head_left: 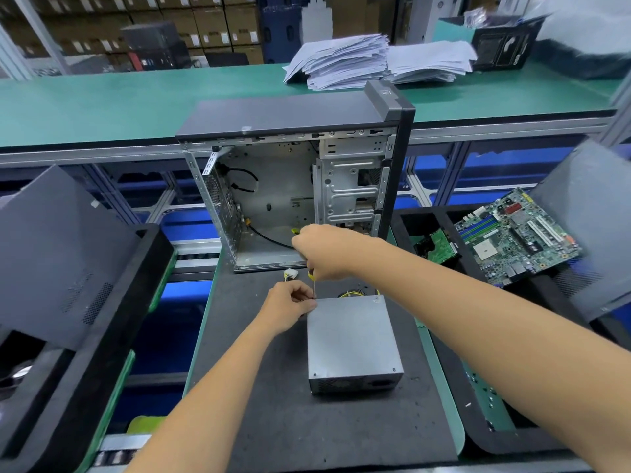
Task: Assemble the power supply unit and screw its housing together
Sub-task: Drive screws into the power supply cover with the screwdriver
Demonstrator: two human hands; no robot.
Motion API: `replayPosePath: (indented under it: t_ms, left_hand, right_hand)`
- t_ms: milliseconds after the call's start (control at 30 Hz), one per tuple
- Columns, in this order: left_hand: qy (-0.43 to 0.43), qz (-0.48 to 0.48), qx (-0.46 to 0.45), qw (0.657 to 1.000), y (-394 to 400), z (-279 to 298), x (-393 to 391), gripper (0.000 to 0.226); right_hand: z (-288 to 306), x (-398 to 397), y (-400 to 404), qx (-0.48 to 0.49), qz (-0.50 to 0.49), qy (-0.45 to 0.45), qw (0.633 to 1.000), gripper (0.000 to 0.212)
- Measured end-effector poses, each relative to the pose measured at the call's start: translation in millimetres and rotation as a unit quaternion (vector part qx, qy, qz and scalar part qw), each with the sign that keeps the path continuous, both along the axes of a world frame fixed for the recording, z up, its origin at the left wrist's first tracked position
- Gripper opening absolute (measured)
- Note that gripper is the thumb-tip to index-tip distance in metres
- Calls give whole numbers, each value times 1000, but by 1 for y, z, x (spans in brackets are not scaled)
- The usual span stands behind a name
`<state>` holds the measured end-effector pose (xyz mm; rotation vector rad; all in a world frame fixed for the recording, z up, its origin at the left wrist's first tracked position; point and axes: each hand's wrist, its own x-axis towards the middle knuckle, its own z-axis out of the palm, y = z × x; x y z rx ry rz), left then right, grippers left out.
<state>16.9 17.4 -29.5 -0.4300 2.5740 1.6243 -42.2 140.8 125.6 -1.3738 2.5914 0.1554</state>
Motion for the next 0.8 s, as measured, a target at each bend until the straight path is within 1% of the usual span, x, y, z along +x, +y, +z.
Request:
replayPosePath:
  t_ms: [67, 167, 200, 300, 333, 367, 467, 567, 633, 700, 767, 800]
  left_hand:
    - [-22, 25, 72, 997, 0, -2, 0, 11]
    - [-56, 66, 143, 986, 0, -1, -1, 15]
    - [-66, 75, 159, 982, 0, -1, -2, 15]
    - [-92, 93, 195, 972, 1, 1, -2, 13]
    - [-98, 98, 204, 969, 1, 2, -3, 13]
    - [-100, 103, 211, 967, 2, 2, -3, 13]
    - [-99, 111, 226, 963, 3, 2, -2, 12]
    - [-100, 108, 216, 965, 2, 2, 0, 11]
    - [-100, 106, 202, 969, 2, 3, 0, 10]
    - [-95, 104, 187, 972, 3, 5, -1, 11]
    - [-90, 101, 173, 976, 4, 7, -1, 14]
    - [-88, 99, 167, 977, 5, 7, -1, 14]
  right_hand:
    - [1, -1, 0, 5, -17, 49, 999, 28]
    - [-1, -1, 2, 31, -16, 90, 995, 28]
    - [-3, -1, 4, 28, -24, 80, 996, 28]
    - [0, 1, 5, 12, -23, -25, 999, 14]
    - [1, 2, 5, 10, -13, -38, 999, 12]
    - [1, 4, 3, 7, -4, -31, 999, 12]
    - [1, 7, -3, -4, -10, 43, 999, 13]
    - [0, 6, -5, 8, -27, 80, 996, 17]
    - [0, 4, -3, 21, -32, 56, 998, 21]
    - [0, 3, -1, 30, -25, 3, 999, 17]
    - [1, 2, 0, 32, -11, 6, 999, 12]
    - [0, 3, 0, 22, -14, 20, 999, 16]
